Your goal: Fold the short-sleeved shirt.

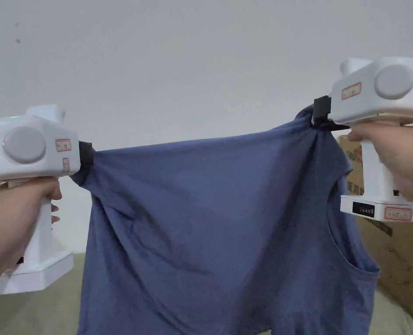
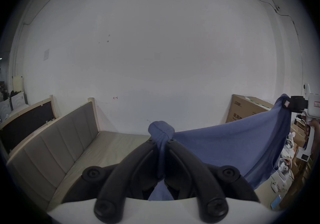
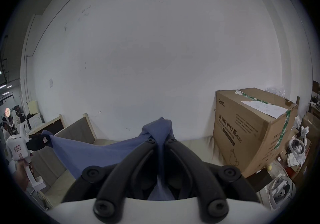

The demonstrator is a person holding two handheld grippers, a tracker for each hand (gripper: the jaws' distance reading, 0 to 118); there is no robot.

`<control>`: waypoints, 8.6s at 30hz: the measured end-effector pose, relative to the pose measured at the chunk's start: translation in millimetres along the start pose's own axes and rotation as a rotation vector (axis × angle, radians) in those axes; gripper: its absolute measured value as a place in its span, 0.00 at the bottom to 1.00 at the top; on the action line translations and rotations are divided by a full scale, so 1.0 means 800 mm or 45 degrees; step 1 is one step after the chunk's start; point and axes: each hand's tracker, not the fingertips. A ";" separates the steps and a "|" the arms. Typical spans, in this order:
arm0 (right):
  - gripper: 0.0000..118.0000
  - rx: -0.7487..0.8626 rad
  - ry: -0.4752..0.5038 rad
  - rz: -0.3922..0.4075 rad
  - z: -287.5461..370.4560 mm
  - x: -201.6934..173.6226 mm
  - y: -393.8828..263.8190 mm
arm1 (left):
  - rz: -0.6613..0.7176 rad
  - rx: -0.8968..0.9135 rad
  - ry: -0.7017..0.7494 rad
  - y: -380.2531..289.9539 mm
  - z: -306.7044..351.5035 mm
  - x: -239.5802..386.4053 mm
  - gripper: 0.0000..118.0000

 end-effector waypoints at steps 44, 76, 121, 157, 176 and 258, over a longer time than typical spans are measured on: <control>0.99 -0.905 -0.072 -0.126 0.272 0.071 -0.599 | 0.085 -0.891 -0.064 -0.523 0.251 -0.036 0.89; 0.00 -0.309 0.123 -0.040 0.189 0.016 -0.487 | 0.144 -0.991 -0.048 -0.433 -0.236 -0.107 0.97; 0.56 -1.283 -0.217 0.008 -0.201 0.150 -0.556 | -0.348 -1.088 -0.017 -0.468 -0.179 -0.115 0.03; 0.01 -0.058 -0.055 -0.090 0.008 0.049 -0.023 | -0.179 -0.103 0.104 0.022 -0.036 -0.068 0.03; 0.01 -0.024 -0.201 0.059 -0.133 0.064 -0.125 | -0.265 -0.181 0.120 -0.083 -0.180 -0.020 0.03; 0.00 -0.399 -0.032 -0.167 0.385 0.037 -0.525 | -0.122 -0.849 -0.212 -0.559 0.290 -0.132 0.03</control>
